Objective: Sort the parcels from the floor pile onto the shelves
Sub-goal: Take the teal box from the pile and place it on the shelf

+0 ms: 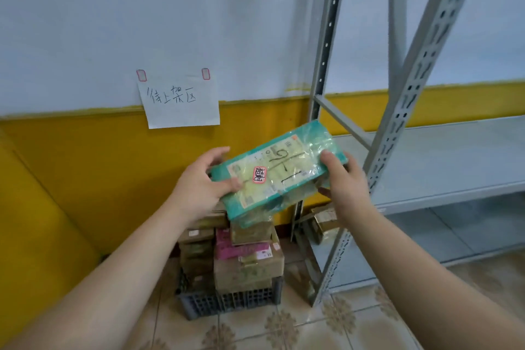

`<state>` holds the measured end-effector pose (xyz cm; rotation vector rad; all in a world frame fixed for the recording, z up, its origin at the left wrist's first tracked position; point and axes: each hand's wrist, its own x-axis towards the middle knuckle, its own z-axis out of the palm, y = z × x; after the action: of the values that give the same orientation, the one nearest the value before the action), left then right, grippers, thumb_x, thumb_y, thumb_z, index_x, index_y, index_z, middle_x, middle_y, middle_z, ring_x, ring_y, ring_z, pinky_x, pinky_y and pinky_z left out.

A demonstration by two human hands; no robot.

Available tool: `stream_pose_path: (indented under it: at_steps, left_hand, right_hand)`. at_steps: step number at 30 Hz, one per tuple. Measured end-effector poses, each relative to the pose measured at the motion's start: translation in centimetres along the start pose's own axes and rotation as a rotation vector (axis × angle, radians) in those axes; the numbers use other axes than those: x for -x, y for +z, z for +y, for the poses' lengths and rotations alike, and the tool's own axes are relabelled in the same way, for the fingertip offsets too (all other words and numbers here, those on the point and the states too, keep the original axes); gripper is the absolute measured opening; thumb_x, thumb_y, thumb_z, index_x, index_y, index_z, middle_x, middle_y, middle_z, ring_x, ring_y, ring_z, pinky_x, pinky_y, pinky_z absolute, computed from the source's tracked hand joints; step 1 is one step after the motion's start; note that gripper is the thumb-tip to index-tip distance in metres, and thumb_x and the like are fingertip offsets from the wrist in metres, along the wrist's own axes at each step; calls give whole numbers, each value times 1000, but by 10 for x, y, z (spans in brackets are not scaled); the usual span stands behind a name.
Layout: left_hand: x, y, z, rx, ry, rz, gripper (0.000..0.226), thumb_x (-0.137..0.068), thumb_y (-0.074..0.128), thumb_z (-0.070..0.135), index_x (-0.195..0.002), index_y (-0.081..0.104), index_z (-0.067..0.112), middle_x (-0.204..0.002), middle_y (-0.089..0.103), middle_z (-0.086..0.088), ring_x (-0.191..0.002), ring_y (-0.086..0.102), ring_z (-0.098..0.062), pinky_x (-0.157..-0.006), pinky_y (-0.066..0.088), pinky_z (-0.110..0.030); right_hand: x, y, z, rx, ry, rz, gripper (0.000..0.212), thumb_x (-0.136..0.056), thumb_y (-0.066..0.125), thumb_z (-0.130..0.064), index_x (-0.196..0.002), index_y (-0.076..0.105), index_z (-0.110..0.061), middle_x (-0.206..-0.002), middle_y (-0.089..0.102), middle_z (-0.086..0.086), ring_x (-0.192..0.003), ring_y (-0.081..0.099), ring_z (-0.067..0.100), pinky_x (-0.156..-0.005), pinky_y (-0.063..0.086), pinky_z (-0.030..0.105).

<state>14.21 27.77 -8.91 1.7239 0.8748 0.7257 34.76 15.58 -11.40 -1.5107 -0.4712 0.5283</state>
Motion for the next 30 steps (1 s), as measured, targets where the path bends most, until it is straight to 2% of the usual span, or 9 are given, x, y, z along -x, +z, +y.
stream_pose_path:
  at_steps: [3,5,7,11,15,21,23,26,30]
  left_hand:
    - [8,28,6,264,-44,141,54,-81,74,19,-122,39,26,-130,48,-2,-114,56,-16,-81,57,-36]
    - [21,51,9,315,-105,14,39,-89,65,27,-118,39,24,-120,57,-6,-100,66,-19,-69,58,-31]
    - [36,75,7,323,-109,-119,31,-93,59,28,-118,40,30,-115,61,-1,-96,68,-19,-69,59,-33]
    - [65,118,10,351,-67,-272,36,-97,56,21,-125,41,38,-117,56,13,-104,63,-16,-75,56,-29]
    - [91,171,24,372,-71,-410,47,-98,53,21,-140,40,38,-124,57,7,-107,61,-17,-76,54,-28]
    - [119,297,67,357,-7,-549,51,-101,47,25,-146,29,41,-121,54,16,-107,61,-15,-101,47,-41]
    - [130,349,83,336,-6,-557,56,-100,51,27,-147,24,38,-133,47,8,-104,61,-18,-97,50,-41]
    - [142,421,106,364,15,-550,38,-97,56,22,-128,36,32,-119,51,4,-92,61,-13,-74,54,-28]
    - [143,490,128,366,38,-510,28,-96,57,18,-120,47,31,-106,58,12,-91,62,-11,-75,56,-31]
  right_hand:
    - [27,-26,7,-101,65,181,18,-94,57,-39,-108,55,-29,-103,62,0,-98,64,21,-92,54,52]
    - [47,-44,13,-144,79,280,11,-97,53,-36,-107,55,-33,-102,62,-3,-98,63,20,-93,54,51]
    - [68,-67,20,-126,90,355,7,-98,52,-36,-104,54,-37,-104,62,-2,-100,63,22,-93,54,49]
    - [106,-126,29,16,123,451,31,-93,55,-37,-120,55,-21,-107,62,4,-99,62,25,-92,53,49]
    - [133,-193,27,29,123,544,21,-88,58,-46,-98,55,-28,-104,62,3,-100,63,28,-93,53,56]
    - [157,-322,23,65,98,650,41,-98,52,-41,-136,43,-31,-128,56,2,-106,62,23,-90,56,51]
    - [163,-368,18,68,90,664,51,-100,53,-36,-147,33,-35,-133,49,-1,-105,62,24,-87,58,50]
    - [163,-435,11,75,112,626,60,-99,54,-33,-150,24,-43,-133,43,-2,-102,64,25,-83,60,49]
    - [153,-507,3,136,160,574,55,-96,59,-35,-143,31,-40,-119,52,-2,-95,68,25,-77,61,48]
